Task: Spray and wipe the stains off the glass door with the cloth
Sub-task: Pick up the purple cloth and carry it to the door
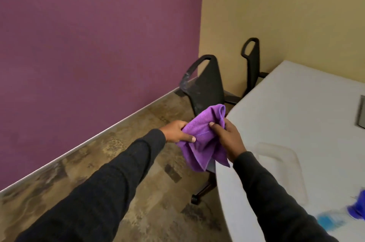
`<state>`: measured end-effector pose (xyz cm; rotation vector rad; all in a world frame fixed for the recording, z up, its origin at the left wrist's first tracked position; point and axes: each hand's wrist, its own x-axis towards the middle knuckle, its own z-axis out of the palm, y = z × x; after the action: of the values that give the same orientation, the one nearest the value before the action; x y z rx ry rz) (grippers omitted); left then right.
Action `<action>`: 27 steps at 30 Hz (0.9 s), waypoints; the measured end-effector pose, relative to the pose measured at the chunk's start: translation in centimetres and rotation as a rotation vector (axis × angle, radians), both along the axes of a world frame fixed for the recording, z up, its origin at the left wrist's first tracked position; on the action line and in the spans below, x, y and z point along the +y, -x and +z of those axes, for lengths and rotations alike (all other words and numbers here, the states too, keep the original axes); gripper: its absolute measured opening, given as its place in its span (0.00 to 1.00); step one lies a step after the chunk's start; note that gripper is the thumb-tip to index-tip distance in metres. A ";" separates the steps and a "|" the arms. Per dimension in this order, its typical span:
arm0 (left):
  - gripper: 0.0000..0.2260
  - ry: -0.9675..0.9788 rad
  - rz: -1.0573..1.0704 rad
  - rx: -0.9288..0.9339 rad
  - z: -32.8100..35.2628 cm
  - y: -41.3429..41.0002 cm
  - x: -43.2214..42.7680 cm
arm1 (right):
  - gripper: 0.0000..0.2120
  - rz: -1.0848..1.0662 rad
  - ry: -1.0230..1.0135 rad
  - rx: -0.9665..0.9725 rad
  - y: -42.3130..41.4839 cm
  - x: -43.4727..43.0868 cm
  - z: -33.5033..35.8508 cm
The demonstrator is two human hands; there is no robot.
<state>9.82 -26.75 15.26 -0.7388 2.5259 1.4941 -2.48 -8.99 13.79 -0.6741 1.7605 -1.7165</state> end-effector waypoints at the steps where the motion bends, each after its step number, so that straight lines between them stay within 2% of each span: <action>1: 0.12 -0.022 0.048 0.027 0.2 -2.3 -1.5 | 0.06 0.028 0.001 -0.045 -1.3 -1.6 0.0; 4: 0.10 -0.052 0.202 0.082 1.3 -10.0 -5.8 | 0.07 0.074 -0.027 -0.134 -5.7 -6.3 -0.1; 7: 0.08 -0.027 0.339 0.082 2.3 -17.9 -9.6 | 0.05 0.114 -0.069 -0.133 -10.4 -11.1 -0.6; 10: 0.03 -0.076 0.505 0.120 2.9 -25.6 -12.4 | 0.09 0.198 -0.132 -0.108 -15.6 -15.5 -1.3; 14: 0.03 -0.077 0.743 0.196 3.3 -34.7 -15.2 | 0.13 0.279 -0.095 -0.262 -22.7 -21.5 -1.5; 18: 0.04 -0.101 0.977 0.315 2.7 -42.7 -17.2 | 0.06 0.507 -0.113 -0.422 -29.3 -28.1 -1.1; 23: 0.04 -0.092 1.223 0.364 1.4 -52.3 -20.3 | 0.14 0.810 -0.191 -0.456 -38.3 -36.5 0.2; 27: 0.04 -0.051 1.460 0.378 0.2 -59.2 -22.9 | 0.12 1.012 -0.200 -0.418 -46.2 -43.3 1.7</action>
<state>68.99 -49.64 15.43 -2.8493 1.9657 2.0294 43.68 -52.28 15.49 -0.8348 0.9813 -0.8744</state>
